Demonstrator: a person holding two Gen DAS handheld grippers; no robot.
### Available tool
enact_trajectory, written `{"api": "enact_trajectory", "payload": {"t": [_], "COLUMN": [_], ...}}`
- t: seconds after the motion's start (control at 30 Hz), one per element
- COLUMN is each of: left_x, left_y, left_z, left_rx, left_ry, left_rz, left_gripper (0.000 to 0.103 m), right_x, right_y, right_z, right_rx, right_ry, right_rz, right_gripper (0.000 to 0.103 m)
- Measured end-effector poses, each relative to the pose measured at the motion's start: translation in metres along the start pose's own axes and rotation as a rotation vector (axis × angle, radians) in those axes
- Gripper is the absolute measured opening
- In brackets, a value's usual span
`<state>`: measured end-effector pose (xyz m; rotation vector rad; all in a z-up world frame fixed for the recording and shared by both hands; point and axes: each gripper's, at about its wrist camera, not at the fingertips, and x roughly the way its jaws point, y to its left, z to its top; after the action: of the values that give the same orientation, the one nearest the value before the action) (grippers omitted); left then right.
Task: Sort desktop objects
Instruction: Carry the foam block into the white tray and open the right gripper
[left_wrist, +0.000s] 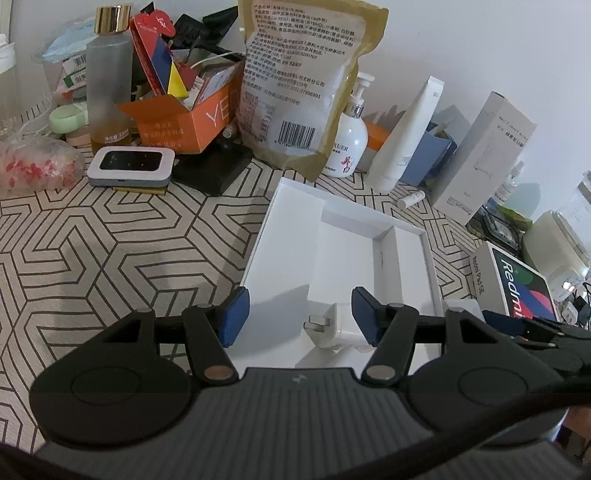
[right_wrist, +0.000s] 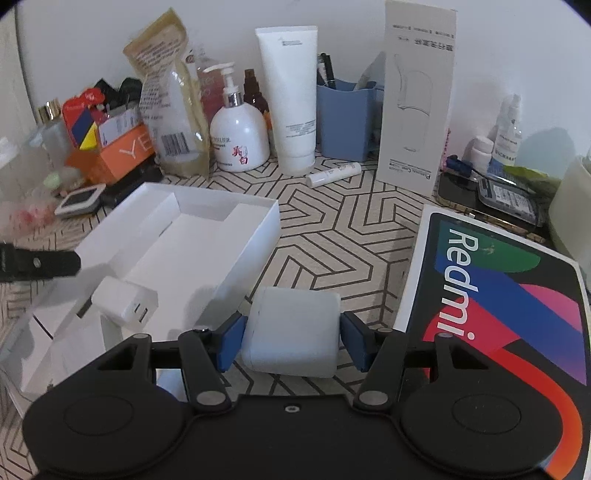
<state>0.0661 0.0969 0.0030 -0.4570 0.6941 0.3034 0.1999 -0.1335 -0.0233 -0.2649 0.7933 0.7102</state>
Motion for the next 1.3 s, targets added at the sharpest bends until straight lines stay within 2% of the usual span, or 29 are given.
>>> {"api": "enact_trajectory", "payload": {"t": [0.2,0.43,0.77,0.97,1.07,1.3], "left_x": [0.002,0.002,0.004,-0.003,-0.009,-0.007], "left_y": [-0.001,-0.001,0.005,0.007,0.009,0.03], "left_z": [0.0,-0.001,0.001,0.002,0.001,0.001], "left_rx": [0.004,0.002,-0.018,-0.023,0.009,-0.05], "left_ry": [0.008,0.009,0.017,-0.006,-0.021,-0.009], "left_rz": [0.003,0.002,-0.012,-0.038,-0.043,-0.073], "left_gripper": [0.061,0.061,0.061,0.061,0.063,0.065], "right_x": [0.001,-0.003,-0.016,-0.023,-0.027,-0.005], "right_y": [0.001,-0.004,-0.016,-0.024,-0.027,0.013], "right_z": [0.002,0.003,0.009,0.013,0.015,0.03], "right_rx": [-0.006,0.014,0.106,0.161,0.189,0.13], "right_ry": [0.01,-0.013,-0.064,-0.096,-0.111,-0.081], "right_rz": [-0.006,0.024,0.166,0.252,0.295,0.293], "right_gripper": [0.063,0.06,0.06,0.06,0.06,0.06]}}
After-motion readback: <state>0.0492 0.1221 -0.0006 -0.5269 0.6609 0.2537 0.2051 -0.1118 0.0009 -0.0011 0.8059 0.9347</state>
